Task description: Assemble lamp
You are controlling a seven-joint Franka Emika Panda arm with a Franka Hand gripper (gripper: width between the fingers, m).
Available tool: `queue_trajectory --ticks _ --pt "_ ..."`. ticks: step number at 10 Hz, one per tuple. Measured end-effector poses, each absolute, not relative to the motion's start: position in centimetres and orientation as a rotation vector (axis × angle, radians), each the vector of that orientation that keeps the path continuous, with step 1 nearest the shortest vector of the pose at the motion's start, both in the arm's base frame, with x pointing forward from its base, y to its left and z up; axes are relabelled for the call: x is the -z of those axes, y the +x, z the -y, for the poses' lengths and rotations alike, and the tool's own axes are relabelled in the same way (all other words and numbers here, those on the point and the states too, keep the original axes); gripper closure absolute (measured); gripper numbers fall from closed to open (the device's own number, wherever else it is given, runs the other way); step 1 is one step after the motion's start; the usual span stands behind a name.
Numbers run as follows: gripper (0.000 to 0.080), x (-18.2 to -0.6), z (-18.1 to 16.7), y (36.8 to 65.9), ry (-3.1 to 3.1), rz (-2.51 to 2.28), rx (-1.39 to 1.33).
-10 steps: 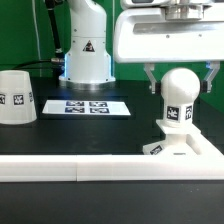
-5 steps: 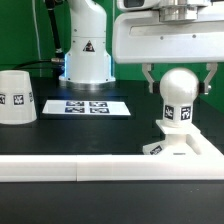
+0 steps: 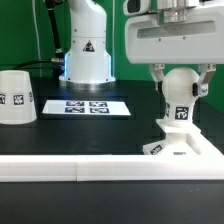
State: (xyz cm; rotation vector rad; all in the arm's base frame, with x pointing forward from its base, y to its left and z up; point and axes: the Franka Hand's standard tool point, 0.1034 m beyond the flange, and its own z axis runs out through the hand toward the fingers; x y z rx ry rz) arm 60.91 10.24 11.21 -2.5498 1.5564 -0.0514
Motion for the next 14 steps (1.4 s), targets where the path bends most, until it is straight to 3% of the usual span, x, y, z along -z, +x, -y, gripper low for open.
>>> queue_trajectory --ticks 4,5,6,14 --pt "0.0219 -11.17 -10.26 60.77 -2.507 -1.608 0.015" --pt "0.0128 -11.19 -10.27 60.73 -2.585 -1.483 0.023" --pt "0.0104 -11.19 -10.36 60.72 -2.635 -1.393 0.030" --pt "0.0100 -11.34 -9.94 60.92 -3.011 -0.269 0.105"
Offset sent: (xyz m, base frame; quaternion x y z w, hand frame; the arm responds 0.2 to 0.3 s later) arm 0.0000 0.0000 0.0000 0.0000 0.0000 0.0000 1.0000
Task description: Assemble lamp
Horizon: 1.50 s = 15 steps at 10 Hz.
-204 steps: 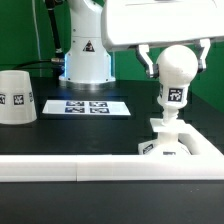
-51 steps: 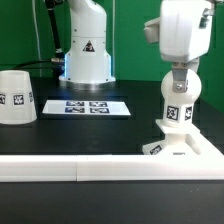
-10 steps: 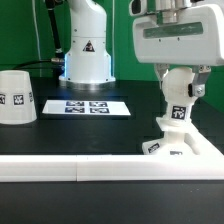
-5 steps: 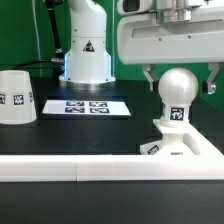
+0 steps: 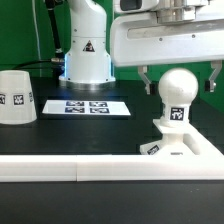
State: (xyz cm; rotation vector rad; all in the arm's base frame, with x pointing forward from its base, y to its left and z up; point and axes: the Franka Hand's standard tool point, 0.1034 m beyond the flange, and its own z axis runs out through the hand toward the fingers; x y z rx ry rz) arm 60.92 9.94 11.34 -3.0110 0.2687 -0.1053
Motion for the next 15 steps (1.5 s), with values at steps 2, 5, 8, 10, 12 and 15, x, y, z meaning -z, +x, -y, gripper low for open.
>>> queue_trajectory --ticks 2,5,8,10,12,15 --pt "0.0100 -11.4 -10.0 61.0 -3.072 0.138 0.139" --pt "0.0100 -11.4 -10.8 60.8 -3.063 0.594 0.149" --pt "0.0100 -11.3 -10.5 60.9 -2.992 0.926 0.151" --pt "0.0100 -11.3 -10.4 61.0 -2.925 1.152 0.156" --pt "0.0100 -11.4 -10.5 61.3 -2.790 1.545 0.172" --pt "0.0100 -11.1 -11.1 61.3 -2.595 1.907 0.141"
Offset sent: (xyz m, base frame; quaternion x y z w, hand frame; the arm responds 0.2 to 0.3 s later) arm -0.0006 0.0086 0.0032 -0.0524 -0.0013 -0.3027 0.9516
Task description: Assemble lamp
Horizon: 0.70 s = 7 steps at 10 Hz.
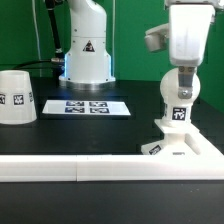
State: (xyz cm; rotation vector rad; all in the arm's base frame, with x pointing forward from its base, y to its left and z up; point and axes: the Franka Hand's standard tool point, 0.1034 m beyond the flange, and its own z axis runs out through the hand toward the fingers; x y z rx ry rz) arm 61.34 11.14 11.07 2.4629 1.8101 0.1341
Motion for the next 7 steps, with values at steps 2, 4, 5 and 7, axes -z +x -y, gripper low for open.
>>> queue_trajectory --ticks 2,4,5,7 --pt "0.0100 -11.00 -10.90 61.33 2.403 -1.885 -0.127" --pt "0.0223 -10.99 -10.87 61.33 2.408 -1.879 -0.128" --pt "0.0223 -10.99 -10.87 61.33 2.408 -1.879 -0.128" --pt "0.0223 -10.99 -10.90 61.29 2.442 -1.840 -0.130"
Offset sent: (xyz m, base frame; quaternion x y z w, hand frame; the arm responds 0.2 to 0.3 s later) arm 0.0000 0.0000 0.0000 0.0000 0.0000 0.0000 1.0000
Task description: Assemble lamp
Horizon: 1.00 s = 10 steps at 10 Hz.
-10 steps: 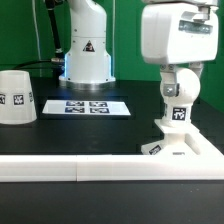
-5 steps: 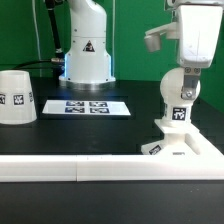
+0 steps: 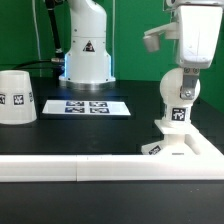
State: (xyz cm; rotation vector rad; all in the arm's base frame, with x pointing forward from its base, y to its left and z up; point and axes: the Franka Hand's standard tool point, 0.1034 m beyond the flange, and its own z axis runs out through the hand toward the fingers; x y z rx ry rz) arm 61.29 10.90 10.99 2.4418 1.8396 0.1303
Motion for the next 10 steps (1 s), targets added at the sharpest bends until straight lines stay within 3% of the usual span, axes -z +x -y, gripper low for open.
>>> queue_trajectory --ticks 6,8,10 --pt "0.0223 -11.00 -10.71 61.29 2.753 -1.364 -0.157" --pt "0.0112 -10.93 -10.68 61.26 2.753 -1.365 -0.155" --pt "0.0102 -11.01 -10.26 60.91 2.718 -1.426 -0.150"
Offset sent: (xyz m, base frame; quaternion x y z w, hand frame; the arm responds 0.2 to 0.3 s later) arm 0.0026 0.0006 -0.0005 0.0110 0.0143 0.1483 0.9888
